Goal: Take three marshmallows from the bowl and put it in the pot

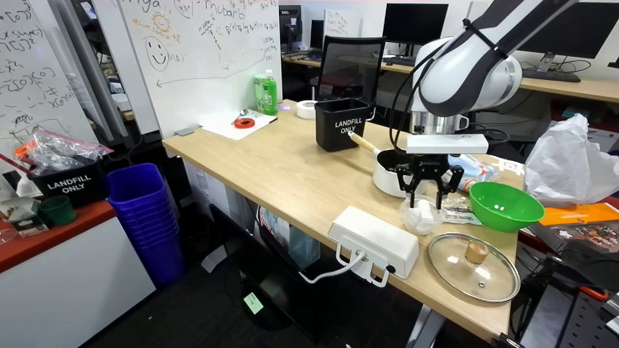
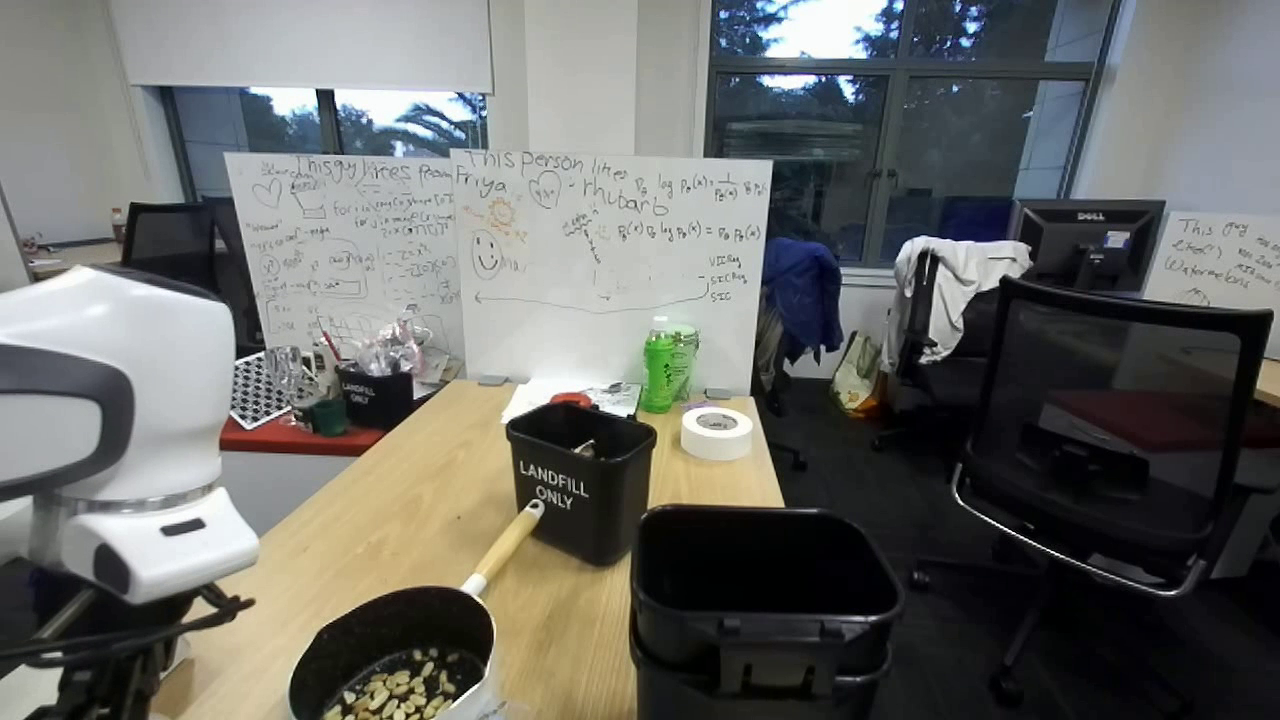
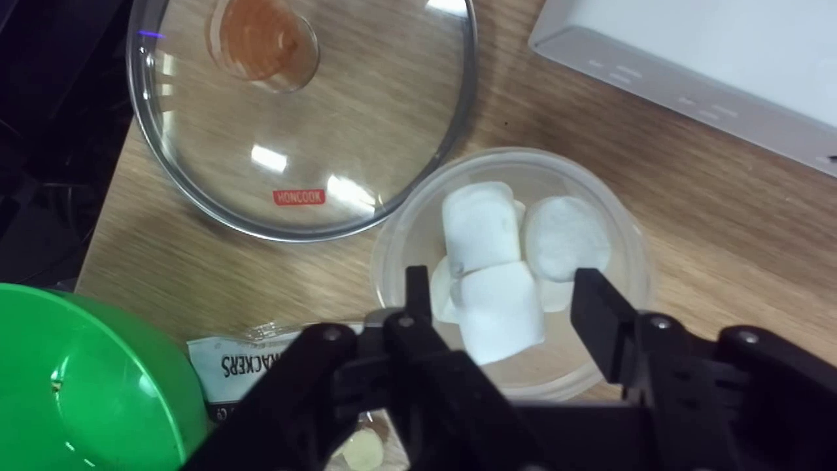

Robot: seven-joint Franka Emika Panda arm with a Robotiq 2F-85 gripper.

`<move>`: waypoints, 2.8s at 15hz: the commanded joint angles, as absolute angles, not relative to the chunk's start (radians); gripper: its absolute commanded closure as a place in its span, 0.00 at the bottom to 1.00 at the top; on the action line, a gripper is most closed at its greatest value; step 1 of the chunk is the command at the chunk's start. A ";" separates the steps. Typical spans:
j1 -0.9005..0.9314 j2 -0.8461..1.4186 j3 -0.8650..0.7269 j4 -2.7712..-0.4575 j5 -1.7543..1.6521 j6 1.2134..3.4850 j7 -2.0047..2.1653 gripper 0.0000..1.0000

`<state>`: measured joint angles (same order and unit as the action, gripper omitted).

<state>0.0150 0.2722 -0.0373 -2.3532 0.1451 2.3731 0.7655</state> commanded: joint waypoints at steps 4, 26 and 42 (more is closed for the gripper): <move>0.032 0.304 -0.056 -2.328 0.129 2.377 0.781 0.40; 0.026 0.321 -0.070 -2.311 0.137 2.364 0.766 0.89; 0.015 0.214 -0.065 -2.326 0.144 2.270 0.738 0.92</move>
<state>0.0148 0.2394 -0.0603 -2.3193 0.1464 2.2947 0.7532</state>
